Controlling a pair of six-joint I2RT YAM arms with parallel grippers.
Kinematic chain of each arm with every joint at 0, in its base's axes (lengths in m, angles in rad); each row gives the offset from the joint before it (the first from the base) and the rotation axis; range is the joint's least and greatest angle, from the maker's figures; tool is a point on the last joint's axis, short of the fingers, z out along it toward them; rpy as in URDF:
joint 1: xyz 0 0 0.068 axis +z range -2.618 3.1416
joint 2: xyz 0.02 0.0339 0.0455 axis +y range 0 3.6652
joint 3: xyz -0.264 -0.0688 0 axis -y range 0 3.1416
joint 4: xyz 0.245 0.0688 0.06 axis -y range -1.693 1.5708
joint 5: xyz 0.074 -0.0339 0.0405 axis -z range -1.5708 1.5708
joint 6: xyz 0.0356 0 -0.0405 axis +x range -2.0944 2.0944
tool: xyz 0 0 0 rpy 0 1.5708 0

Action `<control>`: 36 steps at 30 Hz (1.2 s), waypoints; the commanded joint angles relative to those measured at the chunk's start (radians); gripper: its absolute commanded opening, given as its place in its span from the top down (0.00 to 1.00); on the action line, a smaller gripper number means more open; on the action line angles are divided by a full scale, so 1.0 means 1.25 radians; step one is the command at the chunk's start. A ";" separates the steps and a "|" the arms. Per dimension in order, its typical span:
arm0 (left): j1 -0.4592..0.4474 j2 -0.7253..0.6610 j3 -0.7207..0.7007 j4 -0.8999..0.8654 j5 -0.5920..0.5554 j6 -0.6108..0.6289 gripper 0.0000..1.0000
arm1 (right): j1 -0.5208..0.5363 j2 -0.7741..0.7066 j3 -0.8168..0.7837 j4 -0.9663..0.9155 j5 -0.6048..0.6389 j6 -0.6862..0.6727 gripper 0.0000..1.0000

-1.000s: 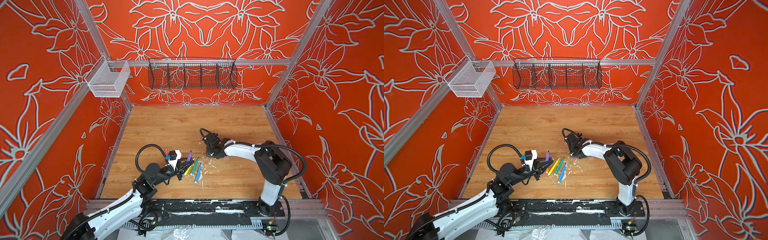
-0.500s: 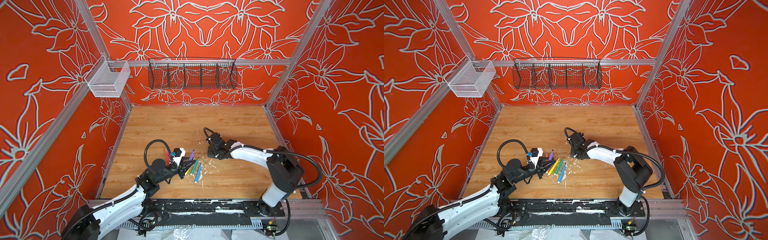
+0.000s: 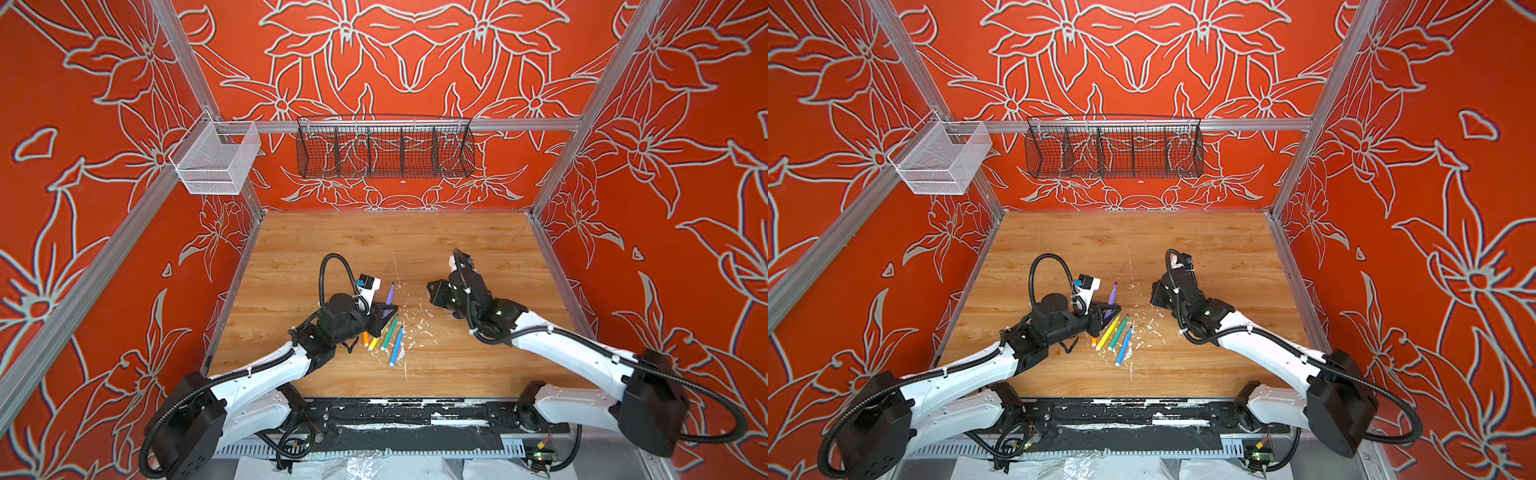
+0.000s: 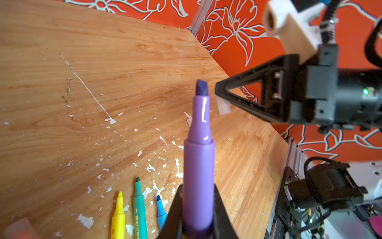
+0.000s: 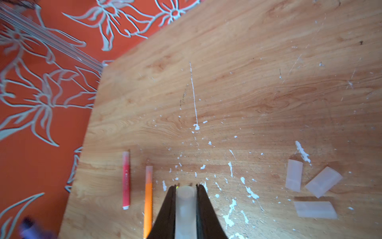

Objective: Insert pens into pen caps
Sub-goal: Pick up the pen cap from the center of the table, then put on the pen cap to the pen.

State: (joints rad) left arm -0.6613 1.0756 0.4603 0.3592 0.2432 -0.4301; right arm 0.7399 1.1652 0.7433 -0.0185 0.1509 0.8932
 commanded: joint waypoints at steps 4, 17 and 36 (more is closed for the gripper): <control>-0.002 0.032 0.021 0.010 0.072 -0.071 1.00 | 0.005 -0.080 -0.050 0.207 0.013 0.035 0.82; -0.001 0.020 0.006 0.064 0.163 -0.078 1.00 | 0.027 -0.049 -0.132 0.531 -0.029 0.039 0.83; -0.002 0.014 0.016 0.041 0.167 -0.068 1.00 | 0.109 0.109 -0.112 0.723 -0.018 0.054 0.85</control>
State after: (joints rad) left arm -0.6613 1.1126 0.4740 0.4038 0.4442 -0.5175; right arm 0.8665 1.2968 0.5892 0.8055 0.1150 0.9451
